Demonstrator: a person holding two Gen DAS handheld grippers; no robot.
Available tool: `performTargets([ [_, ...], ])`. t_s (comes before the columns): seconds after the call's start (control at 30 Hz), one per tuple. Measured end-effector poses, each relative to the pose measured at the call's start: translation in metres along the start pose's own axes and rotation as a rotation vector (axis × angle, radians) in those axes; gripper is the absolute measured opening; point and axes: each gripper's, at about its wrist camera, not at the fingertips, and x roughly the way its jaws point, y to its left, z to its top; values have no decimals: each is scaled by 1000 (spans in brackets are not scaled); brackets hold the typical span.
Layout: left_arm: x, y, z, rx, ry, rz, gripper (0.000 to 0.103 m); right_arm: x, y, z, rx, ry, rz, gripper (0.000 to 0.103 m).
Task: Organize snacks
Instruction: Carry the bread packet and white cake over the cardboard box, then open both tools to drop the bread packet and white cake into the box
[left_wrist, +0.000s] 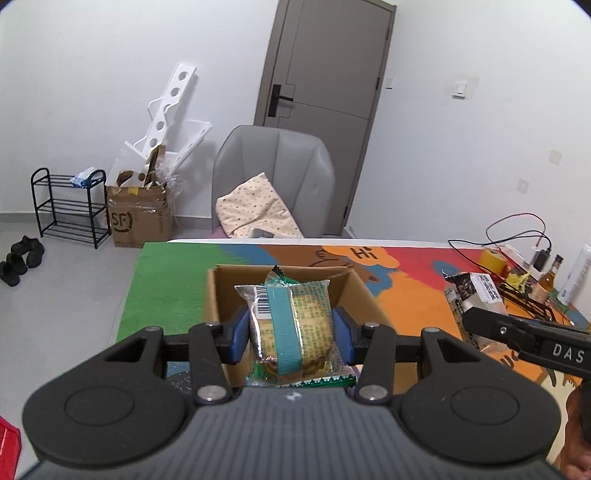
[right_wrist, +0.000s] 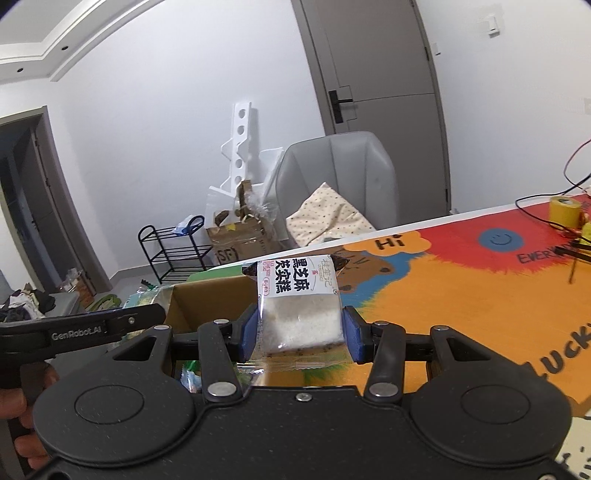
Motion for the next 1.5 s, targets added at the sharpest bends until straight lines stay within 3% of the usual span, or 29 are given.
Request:
performTargets([
  [0.27, 22, 8, 5, -5, 25, 5, 47, 18, 12, 3, -12, 21, 28, 45],
  [0.63, 11, 24, 7, -36, 27, 44, 61, 41, 35, 11, -24, 49, 96, 45],
  [0.77, 2, 35, 9, -41, 18, 65, 68, 46, 46, 16, -1, 55, 161, 46],
  [0.9, -5, 42, 10, -56, 8, 81, 78, 43, 51, 20, 10, 51, 184, 62],
  [1.03, -9, 42, 9, -60, 9, 79, 86, 34, 48, 19, 8, 43, 168, 70],
  [1.33, -12, 17, -1, -29, 41, 30, 93, 10, 23, 10, 51, 39, 76, 90],
  [1.5, -19, -4, -7, 10, 47, -6, 95, -14, 7, 6, 62, 24, 31, 95],
])
